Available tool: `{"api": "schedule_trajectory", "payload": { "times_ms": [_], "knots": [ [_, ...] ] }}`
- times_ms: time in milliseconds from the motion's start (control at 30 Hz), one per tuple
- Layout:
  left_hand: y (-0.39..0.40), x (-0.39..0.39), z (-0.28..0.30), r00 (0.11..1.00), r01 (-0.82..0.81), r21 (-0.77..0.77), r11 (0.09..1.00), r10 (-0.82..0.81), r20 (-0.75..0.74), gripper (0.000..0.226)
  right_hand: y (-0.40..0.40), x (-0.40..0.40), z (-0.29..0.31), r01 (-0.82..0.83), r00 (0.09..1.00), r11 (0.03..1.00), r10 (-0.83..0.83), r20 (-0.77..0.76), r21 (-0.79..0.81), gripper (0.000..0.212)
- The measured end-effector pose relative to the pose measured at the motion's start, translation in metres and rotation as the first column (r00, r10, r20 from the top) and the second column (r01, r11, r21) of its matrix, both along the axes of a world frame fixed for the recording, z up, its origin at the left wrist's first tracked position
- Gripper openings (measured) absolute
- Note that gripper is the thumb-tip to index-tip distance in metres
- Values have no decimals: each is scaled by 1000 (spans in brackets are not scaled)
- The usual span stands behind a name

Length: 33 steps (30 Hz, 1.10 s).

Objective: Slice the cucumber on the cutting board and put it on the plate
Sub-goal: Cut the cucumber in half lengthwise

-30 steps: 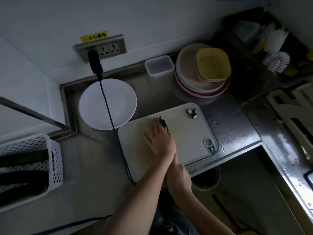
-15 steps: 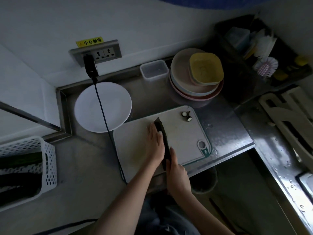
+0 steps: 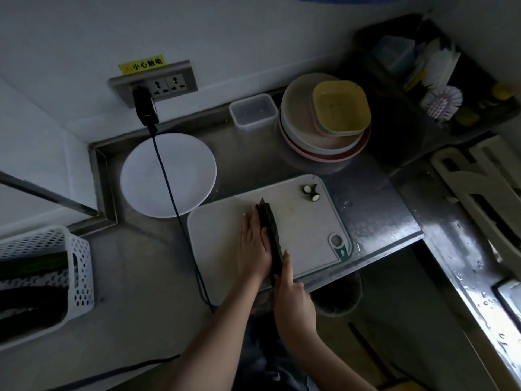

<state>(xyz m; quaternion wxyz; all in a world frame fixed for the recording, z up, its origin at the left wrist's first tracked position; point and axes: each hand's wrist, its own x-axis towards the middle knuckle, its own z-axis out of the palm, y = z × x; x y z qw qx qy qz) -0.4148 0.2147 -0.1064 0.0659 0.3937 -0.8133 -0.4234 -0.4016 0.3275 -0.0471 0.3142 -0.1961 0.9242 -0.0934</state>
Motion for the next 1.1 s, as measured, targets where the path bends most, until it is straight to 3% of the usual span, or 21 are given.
{"api": "schedule_trajectory", "payload": {
  "times_ms": [233, 500, 833, 1000, 1100],
  "knots": [
    [-2, 4, 4, 1000, 14, 0, 1000, -14, -2, 70, -7, 2, -5, -39, 999, 995, 35, 40, 86, 73],
    [-3, 2, 8, 999, 35, 26, 999, -36, 17, 51, 6, 4, 10, 8, 1000, 999, -9, -19, -31, 58],
    [-1, -6, 15, 999, 38, -13, 999, -38, 19, 52, 17, -8, 15, 75, 997, 983, -71, 28, -169, 49],
    [-2, -10, 18, 997, -50, -16, 999, 49, -58, 54, 14, -6, 15, 109, 994, 972, -104, 36, -210, 45],
    [-3, -19, 26, 984, -161, 145, 976, 171, -53, 59, 12, -9, 14, 132, 991, 967, -124, 52, -218, 43]
  ]
}}
